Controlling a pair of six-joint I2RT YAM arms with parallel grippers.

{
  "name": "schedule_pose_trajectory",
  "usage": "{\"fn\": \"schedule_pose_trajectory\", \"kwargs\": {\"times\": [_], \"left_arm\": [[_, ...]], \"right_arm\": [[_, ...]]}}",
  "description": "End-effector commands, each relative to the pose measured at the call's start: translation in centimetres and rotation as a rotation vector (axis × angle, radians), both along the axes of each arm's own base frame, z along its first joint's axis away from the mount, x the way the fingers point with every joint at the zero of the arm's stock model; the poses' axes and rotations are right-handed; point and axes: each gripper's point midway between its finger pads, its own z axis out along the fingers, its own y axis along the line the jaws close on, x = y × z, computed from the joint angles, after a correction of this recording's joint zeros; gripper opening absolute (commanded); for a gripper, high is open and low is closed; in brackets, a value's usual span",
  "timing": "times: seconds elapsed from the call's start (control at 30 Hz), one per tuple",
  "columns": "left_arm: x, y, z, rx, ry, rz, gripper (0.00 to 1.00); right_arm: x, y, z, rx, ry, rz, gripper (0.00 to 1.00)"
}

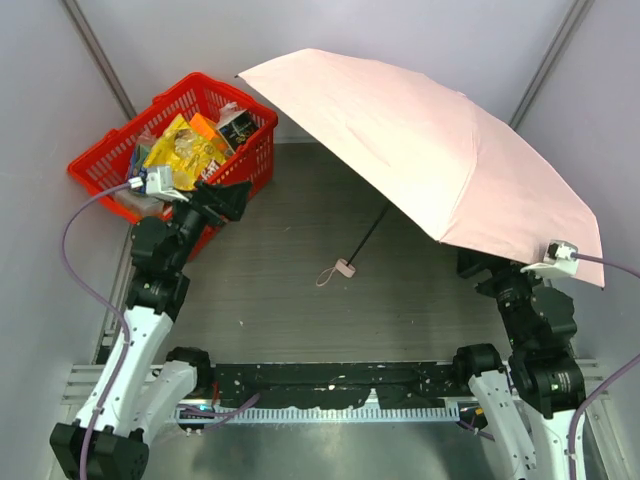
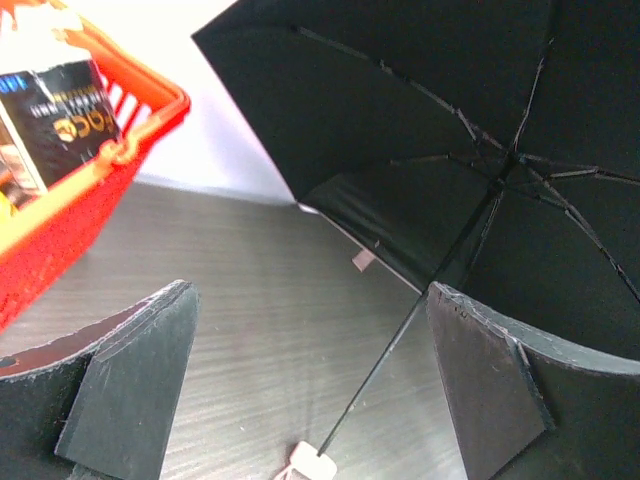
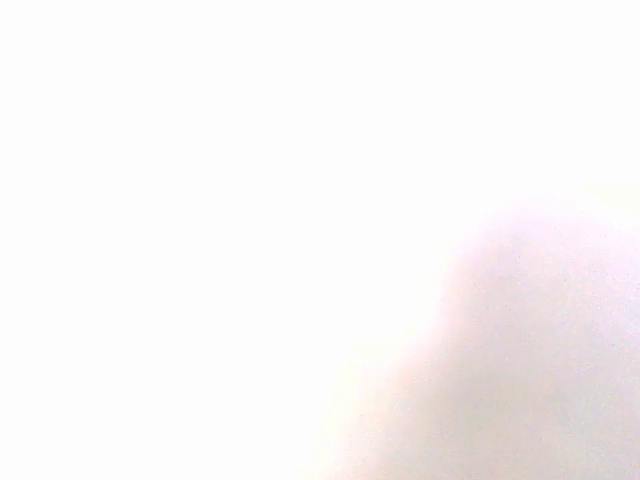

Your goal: Put away the umbrella

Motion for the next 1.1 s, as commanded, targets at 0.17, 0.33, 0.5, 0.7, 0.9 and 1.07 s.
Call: {"fn": "schedule_pose_trajectory", "kwargs": {"times": [0.17, 0.33, 0.5, 0.7, 0.9, 1.07], "left_arm": [[3.0, -5.8, -2.0, -0.138, 0.192, -0.267, 0.96], [5.0, -13.3, -5.6, -0.097, 0.312, -0.413, 0.97], [8.8, -18.5, -9.0, -0.098, 0.281, -0.505, 0.96], [11.9, -25.2, -11.8, -0.009, 0.191, -0.651, 0.92], [13.8, -29.8, -14.6, 0.207, 0.100, -0.637, 1.00], [10.4, -33.9, -13.5, 0.059, 0.018, -0.925, 0.93]], "right_arm": [[-4.7, 1.5, 2.3, 0.129, 0.085, 0.077, 0.89], [-7.0, 2.2, 1.7, 0.134, 0.127, 0.127, 0.89], [-7.9, 2.0, 0.8, 0.134, 0.147, 0.123, 0.89], [-8.5, 1.6, 0.7, 0.116, 0.141, 0.104, 0.89], [-8.4, 1.5, 1.9, 0.081, 0.148, 0.113, 0.89], [-8.6, 1.2, 2.8, 0.056, 0.130, 0.108, 0.89]]}}
